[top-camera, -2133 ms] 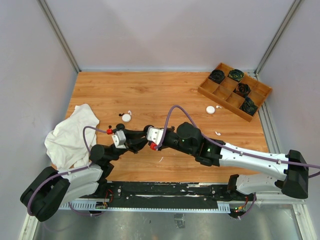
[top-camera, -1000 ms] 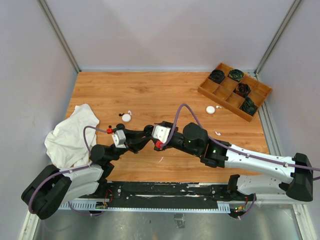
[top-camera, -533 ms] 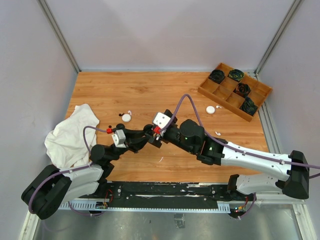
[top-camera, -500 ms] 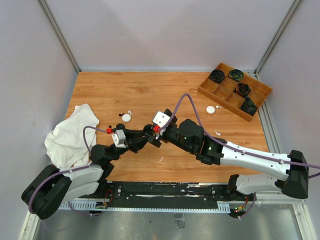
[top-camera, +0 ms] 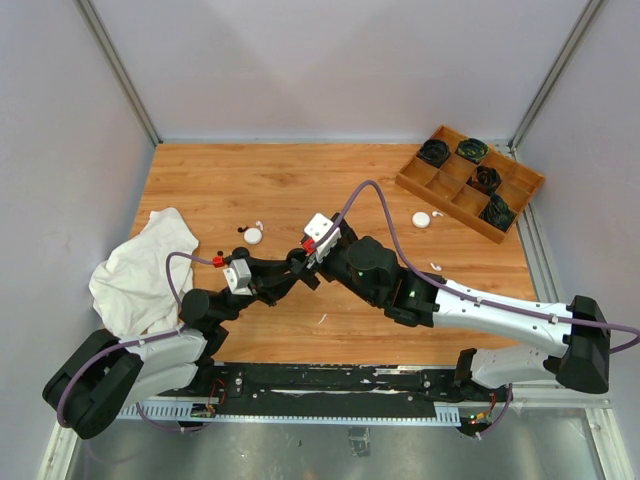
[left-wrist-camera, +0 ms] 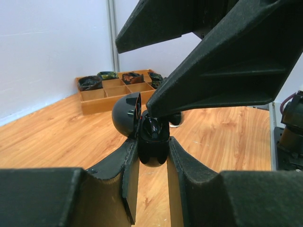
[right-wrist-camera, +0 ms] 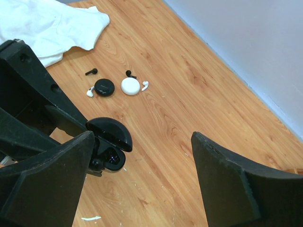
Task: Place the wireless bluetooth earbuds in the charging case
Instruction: Place the earbud in the charging case.
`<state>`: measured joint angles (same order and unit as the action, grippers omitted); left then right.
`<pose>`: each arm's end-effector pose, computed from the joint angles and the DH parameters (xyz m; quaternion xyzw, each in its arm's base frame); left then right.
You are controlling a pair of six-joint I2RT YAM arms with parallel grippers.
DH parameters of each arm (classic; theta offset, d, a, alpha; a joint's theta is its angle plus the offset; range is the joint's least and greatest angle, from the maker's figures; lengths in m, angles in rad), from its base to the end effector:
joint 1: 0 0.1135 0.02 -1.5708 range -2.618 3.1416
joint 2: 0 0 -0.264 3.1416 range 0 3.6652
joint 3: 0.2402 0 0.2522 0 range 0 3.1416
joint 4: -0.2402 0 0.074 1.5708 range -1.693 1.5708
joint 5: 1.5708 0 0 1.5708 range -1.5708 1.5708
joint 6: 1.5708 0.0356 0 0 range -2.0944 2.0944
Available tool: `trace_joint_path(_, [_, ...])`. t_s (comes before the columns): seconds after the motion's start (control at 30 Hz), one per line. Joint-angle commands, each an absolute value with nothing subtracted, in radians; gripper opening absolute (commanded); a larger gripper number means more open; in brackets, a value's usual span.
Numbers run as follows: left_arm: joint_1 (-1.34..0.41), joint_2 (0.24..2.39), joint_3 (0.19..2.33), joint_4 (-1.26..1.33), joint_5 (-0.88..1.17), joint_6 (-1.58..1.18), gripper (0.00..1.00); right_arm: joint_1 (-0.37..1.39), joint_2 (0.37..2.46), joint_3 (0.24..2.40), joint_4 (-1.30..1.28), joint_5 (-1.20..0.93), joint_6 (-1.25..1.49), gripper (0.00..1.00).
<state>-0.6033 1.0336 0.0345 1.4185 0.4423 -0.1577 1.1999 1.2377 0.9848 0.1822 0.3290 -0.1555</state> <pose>0.1271 -0.1061 0.2100 0.2968 0.4774 -0.4148 0.7155 0.1170 0.2692 0.3522 -0.3656 0.6323 0.2316 0.6426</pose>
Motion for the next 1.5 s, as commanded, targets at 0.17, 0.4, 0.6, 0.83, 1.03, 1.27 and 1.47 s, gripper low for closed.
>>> trace_joint_path(0.17, [-0.6, 1.031, 0.033, 1.445, 0.426, -0.139, 0.0, 1.213, 1.193, 1.003, 0.091, 0.351, -0.152, 0.85])
trace_joint_path(0.4, [-0.6, 1.032, 0.034, 1.444, 0.429, -0.14, 0.0, 1.213, 1.18, 0.993, 0.081, 0.39, -0.184, 0.86])
trace_joint_path(0.6, [-0.6, 1.032, 0.034, 1.444, 0.431, -0.14, 0.0, 1.213, 1.182, 0.993, 0.071, 0.379, -0.215, 0.86])
trace_joint_path(0.83, [-0.6, 1.034, 0.035, 1.445, 0.436, -0.138, 0.0, 1.205, 1.163, 0.994, 0.036, 0.348, -0.243, 0.87])
trace_joint_path(1.03, [-0.6, 1.05, 0.044, 1.443, 0.468, -0.137, 0.0, 1.066, 1.102, 1.023, -0.093, -0.093, -0.233, 0.88])
trace_joint_path(1.27, [-0.601, 1.067, 0.057, 1.438, 0.522, -0.135, 0.0, 0.931, 1.131, 1.073, -0.191, -0.451, -0.259, 0.88])
trace_joint_path(1.47, [-0.6, 1.087, 0.07, 1.444, 0.581, -0.141, 0.0, 0.903, 1.2, 1.128, -0.238, -0.568, -0.32, 0.89])
